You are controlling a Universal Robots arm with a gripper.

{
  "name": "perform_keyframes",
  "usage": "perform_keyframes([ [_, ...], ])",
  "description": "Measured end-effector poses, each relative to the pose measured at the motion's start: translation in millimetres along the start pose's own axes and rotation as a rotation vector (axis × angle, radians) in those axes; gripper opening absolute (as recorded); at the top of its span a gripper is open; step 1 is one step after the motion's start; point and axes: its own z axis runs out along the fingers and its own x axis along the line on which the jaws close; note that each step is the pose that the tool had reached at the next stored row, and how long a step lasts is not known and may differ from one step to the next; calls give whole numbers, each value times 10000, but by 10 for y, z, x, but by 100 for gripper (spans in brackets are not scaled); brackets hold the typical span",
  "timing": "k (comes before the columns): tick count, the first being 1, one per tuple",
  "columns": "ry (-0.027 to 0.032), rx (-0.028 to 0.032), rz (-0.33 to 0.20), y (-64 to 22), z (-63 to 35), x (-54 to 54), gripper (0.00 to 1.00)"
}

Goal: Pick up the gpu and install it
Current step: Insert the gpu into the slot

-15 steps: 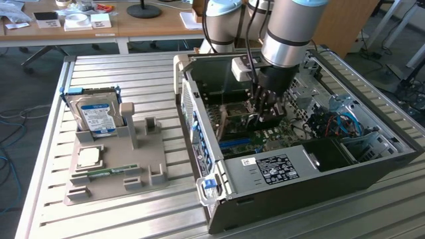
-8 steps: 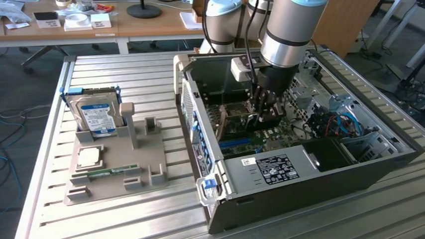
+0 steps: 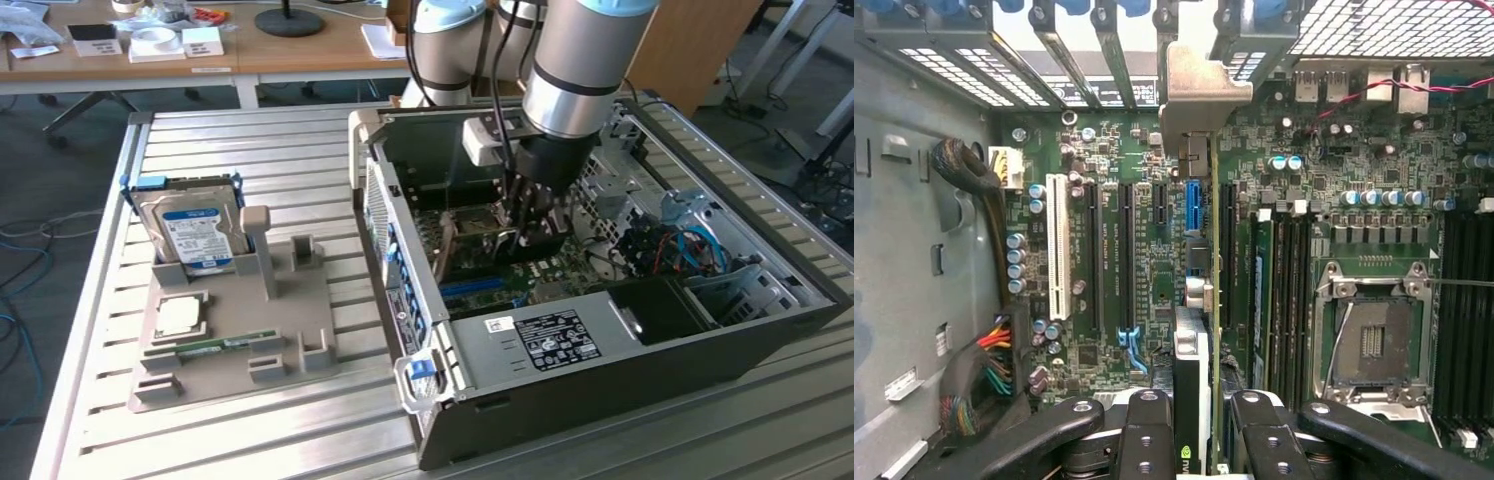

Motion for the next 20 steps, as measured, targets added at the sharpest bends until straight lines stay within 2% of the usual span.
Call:
perform_keyframes([
  [5, -2, 0, 0, 24, 12, 10, 27],
  [12, -1, 0, 0, 101, 48, 13, 27],
  [15, 0, 0, -1, 110, 84, 14, 27],
  [20, 2, -1, 0, 111, 87, 14, 27],
])
